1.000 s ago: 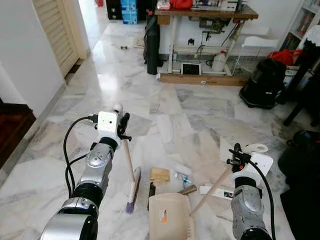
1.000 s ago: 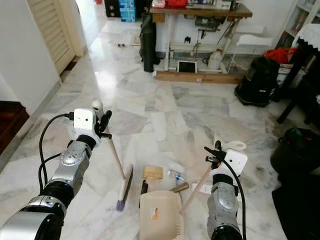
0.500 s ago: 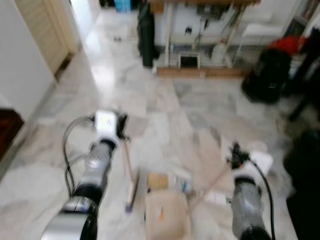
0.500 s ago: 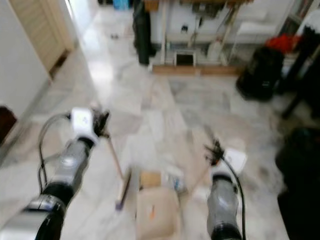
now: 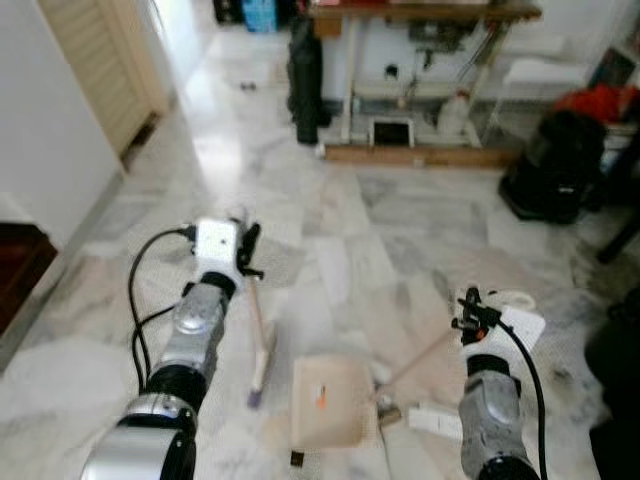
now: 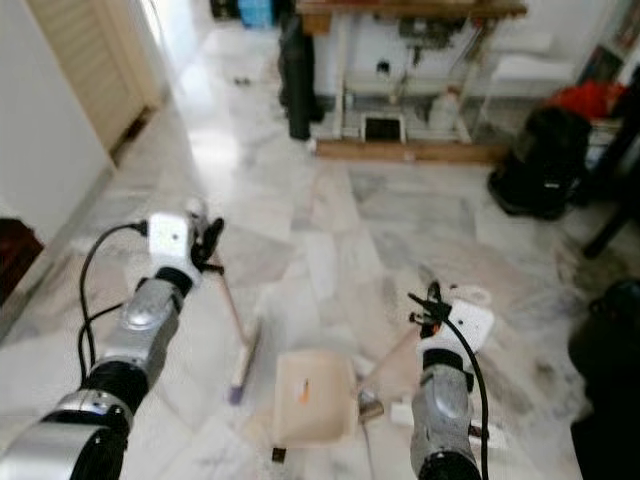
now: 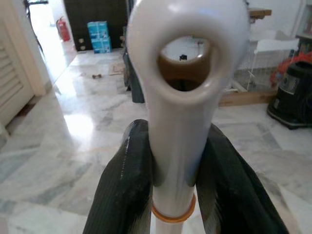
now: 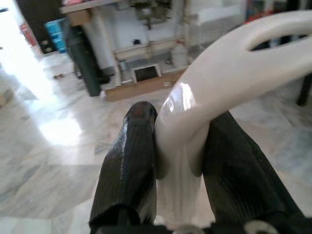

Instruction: Sweep floor

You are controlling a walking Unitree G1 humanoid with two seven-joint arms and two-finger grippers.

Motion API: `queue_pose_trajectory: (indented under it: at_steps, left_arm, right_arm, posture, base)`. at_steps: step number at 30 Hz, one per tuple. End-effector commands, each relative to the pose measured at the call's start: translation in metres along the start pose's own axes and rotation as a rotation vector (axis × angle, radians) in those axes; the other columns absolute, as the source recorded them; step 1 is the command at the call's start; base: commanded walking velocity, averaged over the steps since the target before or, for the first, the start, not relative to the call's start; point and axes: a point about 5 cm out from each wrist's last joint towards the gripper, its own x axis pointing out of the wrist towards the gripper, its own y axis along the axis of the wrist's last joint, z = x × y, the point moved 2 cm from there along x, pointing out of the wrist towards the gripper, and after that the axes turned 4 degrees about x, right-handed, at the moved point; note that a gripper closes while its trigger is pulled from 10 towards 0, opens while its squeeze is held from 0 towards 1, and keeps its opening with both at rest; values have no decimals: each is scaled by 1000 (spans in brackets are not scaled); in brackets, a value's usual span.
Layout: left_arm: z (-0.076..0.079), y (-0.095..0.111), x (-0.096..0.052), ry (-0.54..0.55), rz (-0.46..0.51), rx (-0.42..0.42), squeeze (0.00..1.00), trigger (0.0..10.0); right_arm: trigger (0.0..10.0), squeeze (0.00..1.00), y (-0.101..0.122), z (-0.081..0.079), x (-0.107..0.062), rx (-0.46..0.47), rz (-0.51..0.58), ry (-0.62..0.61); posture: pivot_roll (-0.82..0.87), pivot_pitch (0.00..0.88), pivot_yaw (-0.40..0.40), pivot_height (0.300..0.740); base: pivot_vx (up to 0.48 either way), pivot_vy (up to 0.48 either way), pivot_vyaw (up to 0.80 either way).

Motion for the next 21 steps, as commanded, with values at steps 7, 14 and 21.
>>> queue_pose_trajectory:
  at_steps: [7,14,21]
  left_arm:
    - [-8,6,0,14,22,39,0,10000]
    - [-7,2,-4,2,11,64,0,10000]
    - [-6,2,-5,-5,10,72,0,10000]
  right_arm:
    - [10000,0,-3,6,-3,-22,-15,-21]
    - [10000,0,-10,9,-7,-123,-52,-37]
    - [10000,0,-15,16,-9,-165,-77,-95]
  posture:
    - [78,26,-12,740]
    - [78,38,-11,740]
    - [82,32,-9,740]
  base:
    - [0,0,0]
    - [0,0,0]
    - [0,0,0]
